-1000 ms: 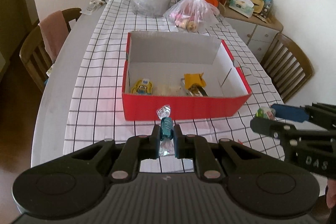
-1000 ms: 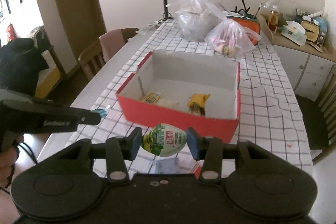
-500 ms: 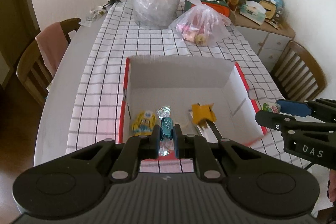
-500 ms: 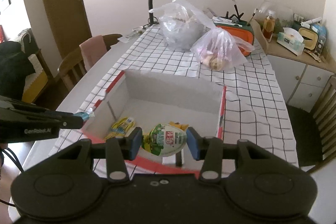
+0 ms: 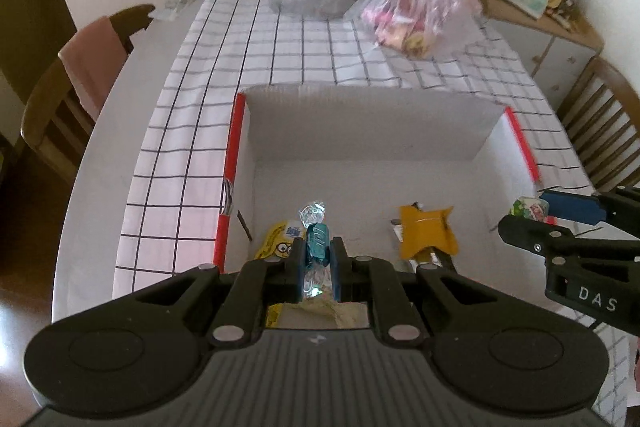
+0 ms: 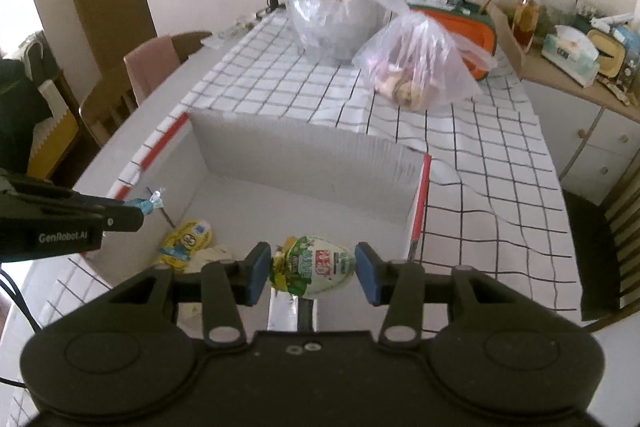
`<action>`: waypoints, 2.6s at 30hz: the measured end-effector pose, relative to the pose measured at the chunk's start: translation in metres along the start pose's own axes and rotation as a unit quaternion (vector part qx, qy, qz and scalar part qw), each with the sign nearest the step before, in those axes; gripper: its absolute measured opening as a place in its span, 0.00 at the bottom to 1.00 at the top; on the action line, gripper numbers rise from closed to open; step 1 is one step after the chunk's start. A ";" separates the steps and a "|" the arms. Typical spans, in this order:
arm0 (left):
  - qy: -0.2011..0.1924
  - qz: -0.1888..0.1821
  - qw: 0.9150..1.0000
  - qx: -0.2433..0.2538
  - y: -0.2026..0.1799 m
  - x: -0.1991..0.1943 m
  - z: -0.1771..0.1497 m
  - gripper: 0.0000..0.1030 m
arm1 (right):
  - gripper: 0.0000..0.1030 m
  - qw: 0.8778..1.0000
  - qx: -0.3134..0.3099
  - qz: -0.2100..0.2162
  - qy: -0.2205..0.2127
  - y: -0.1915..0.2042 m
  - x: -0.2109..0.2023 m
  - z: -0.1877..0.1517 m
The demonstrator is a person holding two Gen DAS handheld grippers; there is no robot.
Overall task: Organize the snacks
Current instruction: 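Open both tools to drop the teal candy and jelly pouch in the box, then move both tools back toward the snack pile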
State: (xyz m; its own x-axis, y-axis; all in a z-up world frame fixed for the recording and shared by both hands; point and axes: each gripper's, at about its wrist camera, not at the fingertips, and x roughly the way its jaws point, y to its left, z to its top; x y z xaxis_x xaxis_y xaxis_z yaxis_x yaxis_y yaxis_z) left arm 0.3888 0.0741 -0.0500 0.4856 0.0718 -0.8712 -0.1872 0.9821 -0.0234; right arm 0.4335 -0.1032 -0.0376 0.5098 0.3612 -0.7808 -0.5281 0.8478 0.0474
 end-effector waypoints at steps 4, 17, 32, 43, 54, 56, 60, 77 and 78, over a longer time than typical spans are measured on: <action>0.017 0.010 1.000 -0.002 0.001 0.021 0.003 0.12 | 0.43 1.000 -0.009 0.002 0.018 -0.001 0.021 0.000; 0.063 0.020 0.998 0.001 -0.005 0.067 -0.004 0.12 | 0.44 0.997 -0.027 0.014 0.065 0.003 0.066 -0.012; 0.064 0.008 0.998 -0.008 -0.003 0.060 -0.012 0.12 | 0.49 0.997 -0.034 0.014 0.064 0.009 0.062 -0.017; 0.028 -0.015 0.999 -0.012 0.000 0.019 -0.020 0.13 | 0.60 0.999 -0.012 0.013 0.033 0.008 0.024 -0.020; -0.012 -0.037 0.999 -0.008 0.006 -0.039 -0.042 0.19 | 0.74 1.000 0.004 0.016 -0.013 0.020 -0.031 -0.029; -0.020 -0.039 0.999 -0.005 0.006 -0.049 -0.048 0.22 | 0.77 1.000 0.005 0.015 -0.022 0.023 -0.042 -0.032; -0.033 -0.046 0.998 -0.002 0.007 -0.068 -0.060 0.27 | 0.79 0.999 0.009 0.020 -0.037 0.030 -0.063 -0.039; -0.074 -0.071 0.995 0.002 0.012 -0.130 -0.128 0.70 | 0.98 0.996 0.010 0.038 -0.076 0.058 -0.138 -0.092; -0.075 -0.071 0.995 0.002 0.012 -0.132 -0.132 0.70 | 0.98 0.996 0.009 0.038 -0.076 0.059 -0.141 -0.096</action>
State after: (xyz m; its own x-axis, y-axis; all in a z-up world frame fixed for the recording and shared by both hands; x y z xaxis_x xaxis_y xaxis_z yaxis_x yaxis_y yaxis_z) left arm 0.2100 0.0539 0.0003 0.6293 -0.0432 -0.7760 -0.1041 0.9848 -0.1392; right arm 0.2655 -0.1409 0.0157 0.5670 0.4777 -0.6710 -0.5571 0.8225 0.1148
